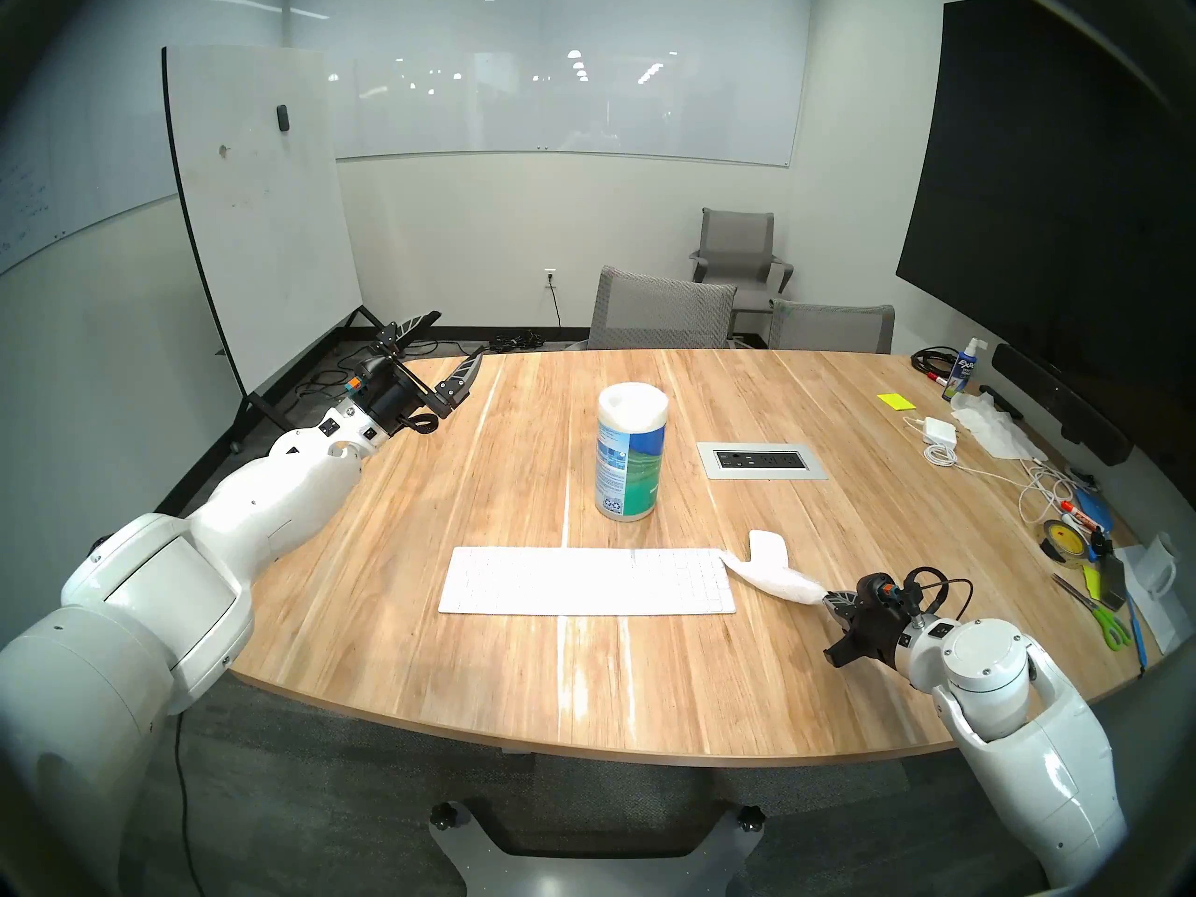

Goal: Wipe the keyboards and mice with a disinfecting wipe, then set the wipe down

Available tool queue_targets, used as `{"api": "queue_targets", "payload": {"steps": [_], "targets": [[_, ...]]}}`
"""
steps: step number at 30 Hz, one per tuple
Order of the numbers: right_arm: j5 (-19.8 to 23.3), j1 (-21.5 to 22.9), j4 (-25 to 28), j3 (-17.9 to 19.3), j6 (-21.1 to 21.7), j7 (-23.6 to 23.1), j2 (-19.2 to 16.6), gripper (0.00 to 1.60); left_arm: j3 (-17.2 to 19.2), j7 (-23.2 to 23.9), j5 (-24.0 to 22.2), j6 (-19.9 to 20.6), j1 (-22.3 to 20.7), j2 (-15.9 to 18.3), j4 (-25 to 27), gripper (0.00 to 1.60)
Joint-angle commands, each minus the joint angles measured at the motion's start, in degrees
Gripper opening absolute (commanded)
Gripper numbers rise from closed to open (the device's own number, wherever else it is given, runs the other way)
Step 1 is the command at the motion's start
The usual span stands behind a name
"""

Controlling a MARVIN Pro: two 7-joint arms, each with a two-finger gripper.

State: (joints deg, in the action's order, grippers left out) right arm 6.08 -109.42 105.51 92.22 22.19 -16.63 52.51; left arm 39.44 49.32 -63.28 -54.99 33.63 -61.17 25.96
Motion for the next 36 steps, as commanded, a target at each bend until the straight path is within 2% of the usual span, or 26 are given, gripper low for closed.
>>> {"api": "queue_targets", "payload": {"steps": [1, 9, 19, 36], "targets": [[-1.26, 6.03, -1.28, -3.57, -0.24, 1.36, 2.03, 0.00, 0.46, 0.09, -0.08, -0.01, -1.16, 0.15, 0.44, 1.60], [-2.36, 8.95, -2.31, -5.70, 0.06, 2.75, 3.78, 0.00, 0.47, 0.06, -0.05, -0.01, -1.15, 0.16, 0.47, 1.60], [-1.48, 10.61, -0.11, -1.97, 1.70, 1.81, 2.11, 0.00, 0.49, 0.03, -0.02, -0.01, -1.14, 0.17, 0.50, 1.60], [-2.97, 13.68, -3.01, -7.72, 3.10, 2.64, 4.43, 0.00, 0.60, 0.16, -0.01, -0.01, -1.16, 0.11, 0.38, 1.60]]}}
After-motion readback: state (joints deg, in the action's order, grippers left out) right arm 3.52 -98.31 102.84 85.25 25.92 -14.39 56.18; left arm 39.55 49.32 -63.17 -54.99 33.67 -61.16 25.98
